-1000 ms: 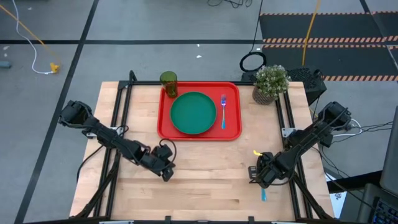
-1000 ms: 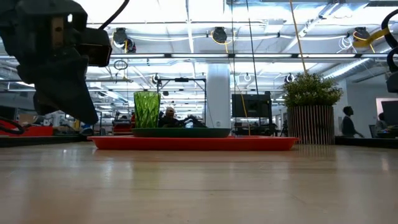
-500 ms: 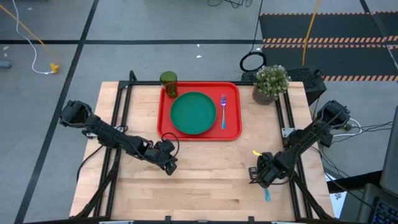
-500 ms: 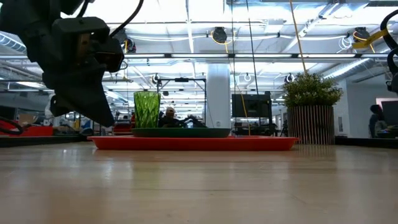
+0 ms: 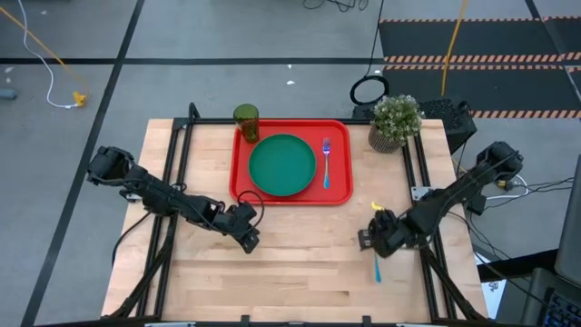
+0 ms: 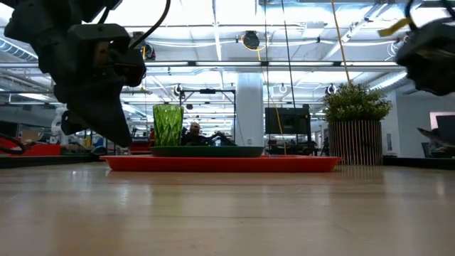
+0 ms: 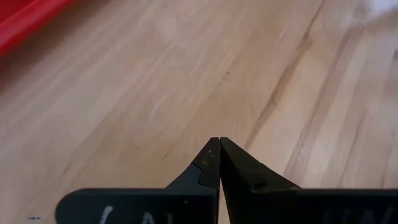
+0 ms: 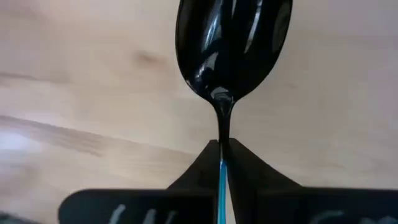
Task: Pick and place plate/cup/fork/spoon on tray
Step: Put the blue spoon on the orange serving tray to the right of the blue fork
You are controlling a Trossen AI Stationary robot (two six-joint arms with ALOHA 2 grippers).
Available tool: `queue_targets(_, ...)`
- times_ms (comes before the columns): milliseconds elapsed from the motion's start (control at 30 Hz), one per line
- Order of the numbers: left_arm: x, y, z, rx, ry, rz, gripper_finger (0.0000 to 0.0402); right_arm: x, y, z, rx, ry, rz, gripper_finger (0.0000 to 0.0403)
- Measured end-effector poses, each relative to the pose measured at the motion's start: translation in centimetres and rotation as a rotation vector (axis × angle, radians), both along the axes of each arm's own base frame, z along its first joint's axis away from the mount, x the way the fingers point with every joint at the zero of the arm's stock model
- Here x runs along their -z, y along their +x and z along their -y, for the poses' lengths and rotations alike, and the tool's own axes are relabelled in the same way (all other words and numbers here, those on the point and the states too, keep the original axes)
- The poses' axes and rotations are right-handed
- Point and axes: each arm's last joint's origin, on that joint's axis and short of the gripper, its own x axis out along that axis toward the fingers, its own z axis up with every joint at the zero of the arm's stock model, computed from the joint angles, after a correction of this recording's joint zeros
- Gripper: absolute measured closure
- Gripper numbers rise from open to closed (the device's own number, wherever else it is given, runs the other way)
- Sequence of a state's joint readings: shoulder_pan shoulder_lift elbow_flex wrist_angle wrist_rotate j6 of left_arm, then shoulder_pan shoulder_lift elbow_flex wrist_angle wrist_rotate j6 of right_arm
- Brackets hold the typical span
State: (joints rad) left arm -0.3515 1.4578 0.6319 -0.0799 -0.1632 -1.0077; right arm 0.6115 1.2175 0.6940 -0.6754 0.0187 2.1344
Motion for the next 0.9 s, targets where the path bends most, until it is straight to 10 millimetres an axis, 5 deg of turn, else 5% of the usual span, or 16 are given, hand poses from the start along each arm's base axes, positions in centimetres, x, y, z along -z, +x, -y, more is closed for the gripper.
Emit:
queue_targets(300, 0.1, 0.1, -0.5, -0.037, -0.01, -0.016, 0.0396, -2.5, 1.7, 5.8, 0.002, -0.061, 0.191, 0.0402)
queue_targets(733, 0.1, 0.5, -1.9, -0.187, -0.077, -0.017, 0.0396, -2.9, 4.6, 15.1, 0.014, -0.163, 0.412, 0.0403)
queue_targets(900, -1.4, 0.0, -3.3, -0.227, -0.054, 0.015, 0.0396, -2.8, 5.4, 17.6, 0.025, -0.177, 0.493, 0.0403)
